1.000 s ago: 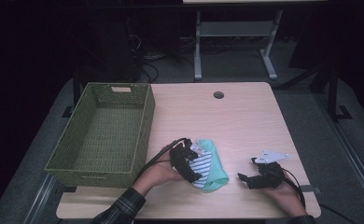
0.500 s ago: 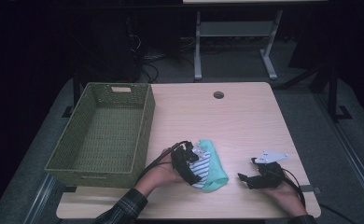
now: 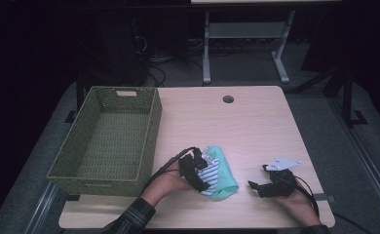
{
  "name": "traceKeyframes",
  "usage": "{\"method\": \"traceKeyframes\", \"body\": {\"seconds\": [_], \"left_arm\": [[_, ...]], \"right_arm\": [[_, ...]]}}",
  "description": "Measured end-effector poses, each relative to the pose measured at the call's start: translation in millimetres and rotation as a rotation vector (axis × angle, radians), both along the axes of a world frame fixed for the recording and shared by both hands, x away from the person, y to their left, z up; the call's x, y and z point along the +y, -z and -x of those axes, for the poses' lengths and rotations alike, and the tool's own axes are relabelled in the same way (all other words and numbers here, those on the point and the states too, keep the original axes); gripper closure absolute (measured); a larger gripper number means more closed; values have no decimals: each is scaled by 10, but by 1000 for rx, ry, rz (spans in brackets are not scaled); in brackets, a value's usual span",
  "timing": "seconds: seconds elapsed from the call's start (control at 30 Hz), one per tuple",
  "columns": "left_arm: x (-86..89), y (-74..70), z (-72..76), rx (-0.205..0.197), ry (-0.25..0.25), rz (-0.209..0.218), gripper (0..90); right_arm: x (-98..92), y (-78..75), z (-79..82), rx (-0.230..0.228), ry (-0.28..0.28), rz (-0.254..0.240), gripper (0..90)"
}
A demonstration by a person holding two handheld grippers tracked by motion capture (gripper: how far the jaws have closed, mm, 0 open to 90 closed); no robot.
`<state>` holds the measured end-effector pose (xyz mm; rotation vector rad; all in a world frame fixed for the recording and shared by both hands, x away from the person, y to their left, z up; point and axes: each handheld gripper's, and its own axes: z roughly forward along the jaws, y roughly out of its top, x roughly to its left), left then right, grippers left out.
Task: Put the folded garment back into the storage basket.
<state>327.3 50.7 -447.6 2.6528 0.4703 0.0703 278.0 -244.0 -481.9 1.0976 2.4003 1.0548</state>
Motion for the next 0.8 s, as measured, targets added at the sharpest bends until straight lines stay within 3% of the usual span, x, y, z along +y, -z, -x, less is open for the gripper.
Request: {"method": "traceKeyframes", "body": {"seconds": [0.4,0.57,0.7,0.8], "left_arm": [[54,-55,-29,24,0,17,648],[55,-56,-35,26,-5,24,691],[87,-63,-78,61,-13,43,698],[98,-89,-80,59,-26,54,704]], "right_arm": [[1,2,-4,0,0,4,128],[4,2,-2,2,4,1,128],[5,1,-2,3,5,0,128],[5,0,-1,5,6,0,128]]}}
